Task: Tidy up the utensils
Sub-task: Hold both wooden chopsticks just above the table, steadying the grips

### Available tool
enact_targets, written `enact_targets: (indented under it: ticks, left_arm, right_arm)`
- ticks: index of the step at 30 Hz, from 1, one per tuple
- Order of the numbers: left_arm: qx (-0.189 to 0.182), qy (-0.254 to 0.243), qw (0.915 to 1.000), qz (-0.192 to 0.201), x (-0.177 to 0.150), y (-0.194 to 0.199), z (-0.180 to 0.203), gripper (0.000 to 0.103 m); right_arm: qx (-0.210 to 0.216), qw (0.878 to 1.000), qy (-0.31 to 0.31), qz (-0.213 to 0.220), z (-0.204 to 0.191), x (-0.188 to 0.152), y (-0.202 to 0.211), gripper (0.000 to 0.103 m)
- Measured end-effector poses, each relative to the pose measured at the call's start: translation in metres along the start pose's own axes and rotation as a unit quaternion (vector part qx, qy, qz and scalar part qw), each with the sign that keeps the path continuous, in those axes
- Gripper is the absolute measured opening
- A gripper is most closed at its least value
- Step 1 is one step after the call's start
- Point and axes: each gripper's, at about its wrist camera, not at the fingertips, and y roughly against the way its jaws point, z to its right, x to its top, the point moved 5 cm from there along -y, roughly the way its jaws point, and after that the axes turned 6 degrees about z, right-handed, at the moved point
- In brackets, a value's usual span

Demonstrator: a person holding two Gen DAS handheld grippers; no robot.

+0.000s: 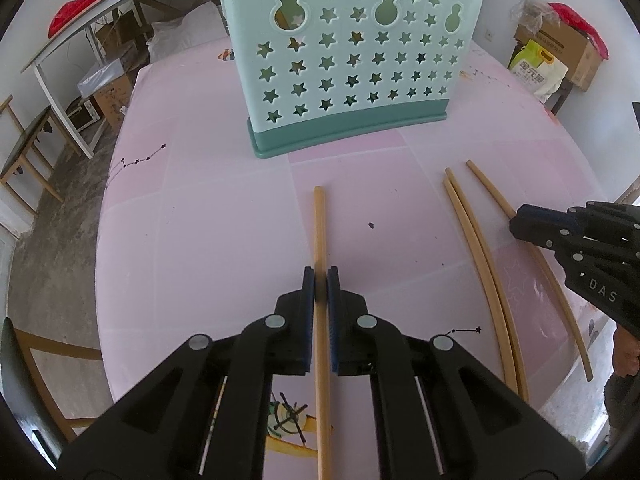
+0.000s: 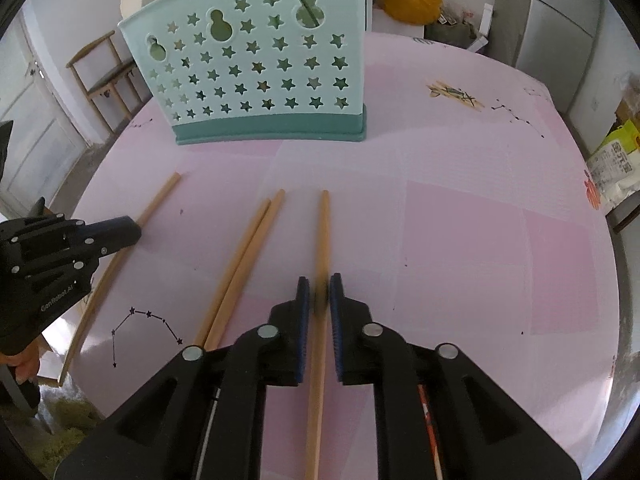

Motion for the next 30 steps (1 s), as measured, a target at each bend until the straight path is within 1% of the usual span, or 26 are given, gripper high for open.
enact_targets:
  ticks: [6,11,15,30]
  left_arm:
    - [0.003,-0.004,1.0000,0.000,0.000,0.001,0.002,0.005]
    - [0.004,-0.007,1.0000,0.000,0.000,0.001,0.003,0.005]
    - [0.005,-0.009,1.0000,0.001,-0.001,0.001,0.003,0.005]
    - [0.004,-0.010,0.9999,0.001,-0.001,0.001,0.004,0.005]
  right_arm:
    - [0.005,1.000,-0.006,-0.009,0.002,-0.003,0.003,0.007]
    - [0.003,1.000,0.008,-0.013,-0.002,0.001,0.000,0.009]
    - [0.002,1.000,0.007,-0.012,-0.003,0.006,-0.003,0.012]
    - [0.001,1.000,0.002,-0.009,-0.005,0.014,-0.009,0.012]
